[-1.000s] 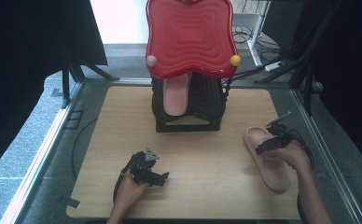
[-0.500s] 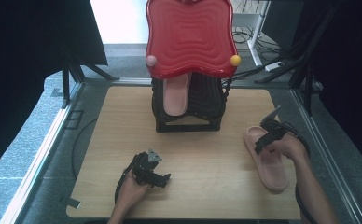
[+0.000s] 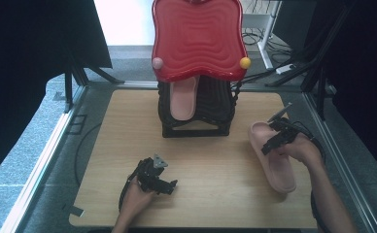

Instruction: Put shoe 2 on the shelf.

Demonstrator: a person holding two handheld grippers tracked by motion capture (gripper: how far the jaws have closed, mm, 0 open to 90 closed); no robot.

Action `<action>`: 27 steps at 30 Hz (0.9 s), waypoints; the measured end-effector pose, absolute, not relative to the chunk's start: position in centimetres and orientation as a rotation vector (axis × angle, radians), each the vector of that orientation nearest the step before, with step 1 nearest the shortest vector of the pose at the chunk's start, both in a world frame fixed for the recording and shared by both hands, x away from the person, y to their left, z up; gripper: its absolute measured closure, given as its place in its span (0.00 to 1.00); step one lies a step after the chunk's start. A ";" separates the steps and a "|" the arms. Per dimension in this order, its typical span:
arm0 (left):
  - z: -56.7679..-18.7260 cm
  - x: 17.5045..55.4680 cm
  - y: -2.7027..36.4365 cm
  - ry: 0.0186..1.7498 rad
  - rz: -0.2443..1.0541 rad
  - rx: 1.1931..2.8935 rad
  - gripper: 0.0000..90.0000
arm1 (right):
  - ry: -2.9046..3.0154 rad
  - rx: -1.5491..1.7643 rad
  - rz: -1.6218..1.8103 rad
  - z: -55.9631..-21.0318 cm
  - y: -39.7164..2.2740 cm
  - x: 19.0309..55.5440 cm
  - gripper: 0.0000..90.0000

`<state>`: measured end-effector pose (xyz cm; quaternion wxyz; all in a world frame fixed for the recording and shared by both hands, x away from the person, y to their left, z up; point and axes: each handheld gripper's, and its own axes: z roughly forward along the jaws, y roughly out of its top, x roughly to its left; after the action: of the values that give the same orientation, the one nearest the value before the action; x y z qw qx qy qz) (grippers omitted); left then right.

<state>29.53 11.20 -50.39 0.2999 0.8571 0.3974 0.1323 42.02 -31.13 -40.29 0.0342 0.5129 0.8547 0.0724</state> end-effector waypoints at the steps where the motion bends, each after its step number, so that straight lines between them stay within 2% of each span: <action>1: -50.3 29.5 11.2 1.053 0.353 2.275 0.00 | 2.637 1.552 0.224 -40.0 -30.5 41.7 0.07; 14: -50.0 29.4 11.4 1.058 0.365 2.255 0.00 | 2.736 1.312 0.328 -36.8 -23.2 39.9 0.07; 27: -49.9 29.3 11.6 1.057 0.366 2.253 0.00 | 2.610 1.347 0.525 -35.6 -16.5 41.8 0.07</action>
<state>29.29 11.63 -49.88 0.3080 0.8522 0.3997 0.1384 41.75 -16.51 -35.63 0.0788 0.4501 0.8720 0.1754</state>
